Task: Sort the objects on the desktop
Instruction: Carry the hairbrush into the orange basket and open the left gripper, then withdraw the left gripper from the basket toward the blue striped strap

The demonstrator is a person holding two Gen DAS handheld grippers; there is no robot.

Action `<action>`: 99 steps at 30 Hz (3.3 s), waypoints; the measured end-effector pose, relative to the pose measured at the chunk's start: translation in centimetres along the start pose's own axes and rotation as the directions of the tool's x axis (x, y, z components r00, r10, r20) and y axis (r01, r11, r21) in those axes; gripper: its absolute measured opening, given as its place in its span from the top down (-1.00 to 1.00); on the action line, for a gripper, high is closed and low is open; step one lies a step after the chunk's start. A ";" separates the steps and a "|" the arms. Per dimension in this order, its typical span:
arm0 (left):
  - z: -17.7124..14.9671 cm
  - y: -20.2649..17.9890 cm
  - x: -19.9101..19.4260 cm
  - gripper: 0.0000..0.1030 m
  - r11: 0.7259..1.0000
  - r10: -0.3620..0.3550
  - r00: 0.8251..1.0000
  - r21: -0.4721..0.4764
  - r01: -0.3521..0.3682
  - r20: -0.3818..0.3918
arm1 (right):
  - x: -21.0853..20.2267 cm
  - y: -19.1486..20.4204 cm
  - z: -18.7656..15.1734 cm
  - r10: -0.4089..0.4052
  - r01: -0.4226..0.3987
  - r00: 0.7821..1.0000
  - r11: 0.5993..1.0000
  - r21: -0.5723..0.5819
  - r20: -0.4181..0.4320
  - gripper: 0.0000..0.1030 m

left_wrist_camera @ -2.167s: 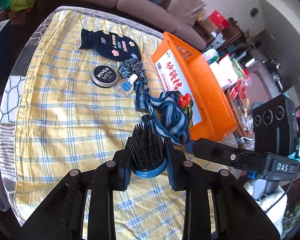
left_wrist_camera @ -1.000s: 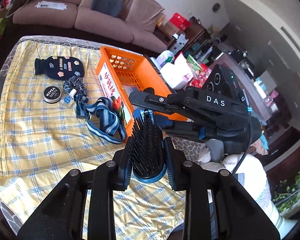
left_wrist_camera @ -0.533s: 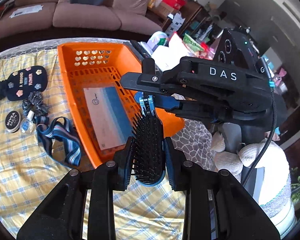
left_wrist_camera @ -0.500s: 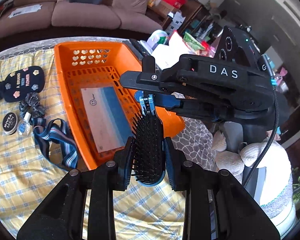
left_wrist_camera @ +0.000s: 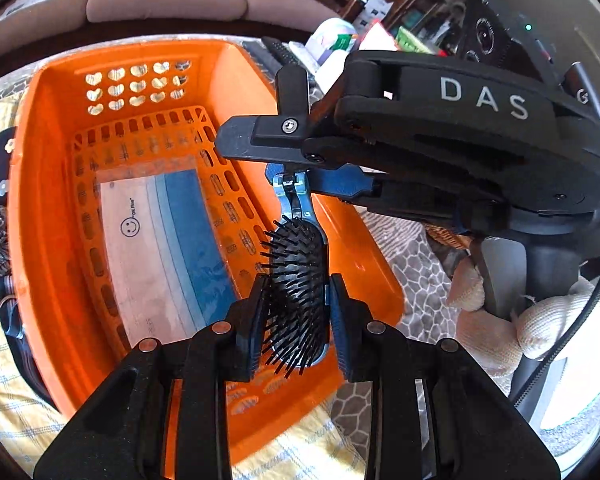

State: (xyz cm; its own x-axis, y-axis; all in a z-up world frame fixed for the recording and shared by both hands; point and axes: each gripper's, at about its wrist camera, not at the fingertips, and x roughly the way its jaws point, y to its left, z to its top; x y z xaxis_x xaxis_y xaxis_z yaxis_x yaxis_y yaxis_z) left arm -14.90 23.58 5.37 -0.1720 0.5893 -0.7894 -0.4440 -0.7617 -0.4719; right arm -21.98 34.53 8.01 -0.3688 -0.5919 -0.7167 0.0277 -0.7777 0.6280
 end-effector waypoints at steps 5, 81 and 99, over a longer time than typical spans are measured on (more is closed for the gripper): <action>1.1 0.4 2.4 0.48 1.000 0.027 0.999 -0.010 -0.027 -0.045 | 1.5 -1.1 1.3 -0.024 0.024 0.999 1.000 -0.015 -0.026 0.16; -9.9 7.6 -18.8 -1.00 0.945 0.264 0.955 -0.232 -0.229 0.136 | -2.7 6.5 -12.0 -0.171 0.175 0.985 0.961 -0.214 0.038 -1.00; -16.5 16.2 -26.4 -1.00 0.894 0.369 0.917 -0.328 -0.305 0.154 | 0.8 16.7 -17.6 -0.162 0.156 0.987 0.912 -0.379 0.016 -1.00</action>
State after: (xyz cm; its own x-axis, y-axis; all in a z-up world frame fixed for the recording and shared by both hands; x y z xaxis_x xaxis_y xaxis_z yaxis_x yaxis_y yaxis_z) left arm -3.04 -8.76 12.08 -0.4568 0.3005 -0.8372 -0.0561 -0.9491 -0.3101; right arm -5.45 17.29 12.58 -0.3835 -0.4545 -0.8040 0.3203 -0.8820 0.3458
